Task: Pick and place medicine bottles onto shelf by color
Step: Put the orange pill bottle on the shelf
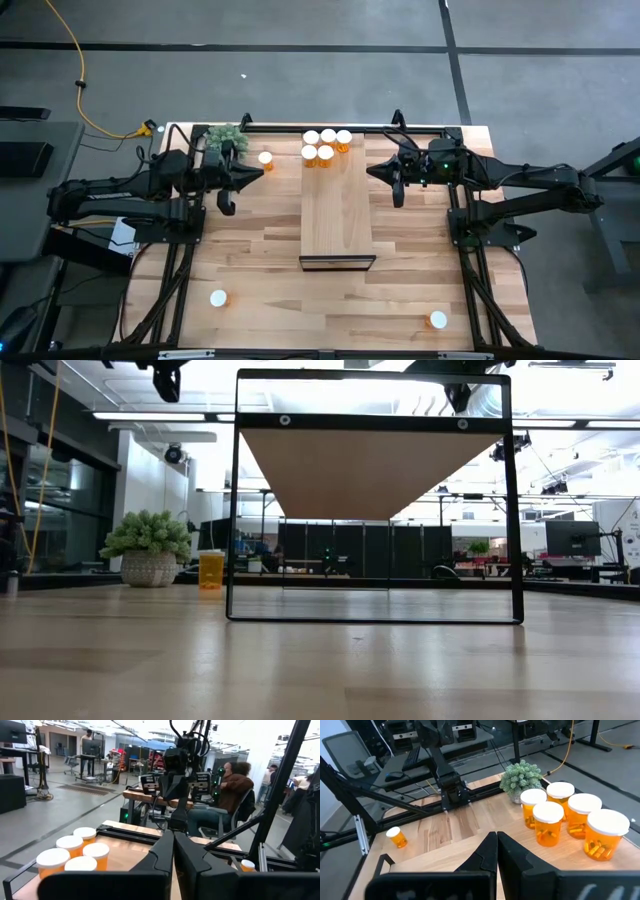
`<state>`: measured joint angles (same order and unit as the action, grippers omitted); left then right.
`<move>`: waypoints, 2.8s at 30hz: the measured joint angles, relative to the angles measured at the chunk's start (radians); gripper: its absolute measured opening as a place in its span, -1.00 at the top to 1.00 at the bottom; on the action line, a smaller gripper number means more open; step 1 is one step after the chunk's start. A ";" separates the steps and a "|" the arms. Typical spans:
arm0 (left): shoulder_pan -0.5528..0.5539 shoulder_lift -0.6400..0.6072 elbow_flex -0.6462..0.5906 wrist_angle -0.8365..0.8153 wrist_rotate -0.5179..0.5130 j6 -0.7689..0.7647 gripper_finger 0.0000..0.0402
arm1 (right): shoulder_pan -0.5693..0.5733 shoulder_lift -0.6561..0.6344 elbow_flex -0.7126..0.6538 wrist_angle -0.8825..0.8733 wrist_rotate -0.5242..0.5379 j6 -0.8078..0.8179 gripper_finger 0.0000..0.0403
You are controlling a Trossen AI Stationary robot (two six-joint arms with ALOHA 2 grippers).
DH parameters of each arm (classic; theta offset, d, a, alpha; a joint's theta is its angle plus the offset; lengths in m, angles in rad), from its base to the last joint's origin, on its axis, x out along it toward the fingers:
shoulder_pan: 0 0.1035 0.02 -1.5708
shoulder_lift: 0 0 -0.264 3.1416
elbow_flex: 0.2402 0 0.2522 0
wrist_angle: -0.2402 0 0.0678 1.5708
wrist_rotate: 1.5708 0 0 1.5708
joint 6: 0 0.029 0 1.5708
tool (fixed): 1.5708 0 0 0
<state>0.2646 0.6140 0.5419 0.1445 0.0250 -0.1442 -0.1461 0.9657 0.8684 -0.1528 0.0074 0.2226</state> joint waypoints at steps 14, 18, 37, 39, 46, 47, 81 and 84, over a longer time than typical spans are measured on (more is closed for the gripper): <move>0.000 0.000 0.000 -0.006 -0.011 -0.012 1.00 | 0.000 0.000 0.000 -0.121 0.041 0.023 0.25; 0.000 0.000 0.000 -0.013 -0.012 -0.013 1.00 | 0.000 0.000 0.000 -0.145 0.042 0.069 -0.23; 0.001 0.001 0.000 -0.025 -0.037 -0.010 1.00 | 0.205 0.092 0.402 -1.079 -0.141 0.549 -0.84; 0.001 0.001 0.000 -0.025 -0.037 -0.010 1.00 | 0.317 0.101 0.378 -1.143 -0.163 0.720 -0.83; 0.001 0.001 0.000 -0.025 -0.037 -0.010 1.00 | 0.759 0.110 0.154 -0.964 -0.181 1.380 -0.83; 0.001 0.001 0.000 -0.025 -0.037 -0.010 1.00 | 0.811 0.119 0.121 -0.911 -0.182 1.469 -0.83; 0.001 0.001 0.000 -0.017 -0.037 -0.064 1.00 | 1.080 0.633 0.034 -0.418 -0.324 1.977 -0.69; 0.001 0.001 0.000 -0.017 -0.037 -0.063 1.00 | 1.079 0.638 0.034 -0.421 -0.324 1.977 -0.56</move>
<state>0.2657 0.6147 0.5419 0.1278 -0.0120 -0.2073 0.9333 1.6039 0.9028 -0.5738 -0.3168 2.1994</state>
